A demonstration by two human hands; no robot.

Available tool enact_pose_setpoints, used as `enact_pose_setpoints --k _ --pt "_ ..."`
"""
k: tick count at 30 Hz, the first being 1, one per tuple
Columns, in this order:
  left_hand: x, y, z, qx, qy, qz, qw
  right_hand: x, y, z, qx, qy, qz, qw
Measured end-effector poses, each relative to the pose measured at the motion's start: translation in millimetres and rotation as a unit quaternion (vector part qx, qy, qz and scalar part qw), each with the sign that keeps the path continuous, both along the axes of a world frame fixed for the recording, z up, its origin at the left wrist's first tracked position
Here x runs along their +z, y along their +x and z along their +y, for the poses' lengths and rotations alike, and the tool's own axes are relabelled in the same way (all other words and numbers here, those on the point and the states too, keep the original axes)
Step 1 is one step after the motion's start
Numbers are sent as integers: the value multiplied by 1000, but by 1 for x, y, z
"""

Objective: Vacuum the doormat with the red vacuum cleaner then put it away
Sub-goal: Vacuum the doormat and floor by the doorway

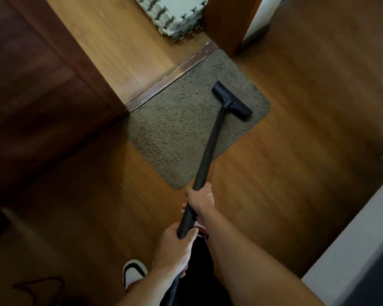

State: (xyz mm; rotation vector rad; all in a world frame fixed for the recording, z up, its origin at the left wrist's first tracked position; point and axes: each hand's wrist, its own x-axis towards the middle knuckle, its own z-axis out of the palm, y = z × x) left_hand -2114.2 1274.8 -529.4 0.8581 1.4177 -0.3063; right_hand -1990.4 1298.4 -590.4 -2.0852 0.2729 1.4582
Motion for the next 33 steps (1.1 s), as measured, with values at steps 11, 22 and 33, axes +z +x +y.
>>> enact_pose_setpoints --k 11,22,33 --pt "26 -132 -39 -13 15 13 1000 26 -131 -38 16 -20 20 999" --pt "55 -233 -66 9 -32 16 999 38 -237 -68 43 -38 40 998" --pt "85 -227 -71 -10 21 50 998 57 -213 -70 223 -42 82 971"
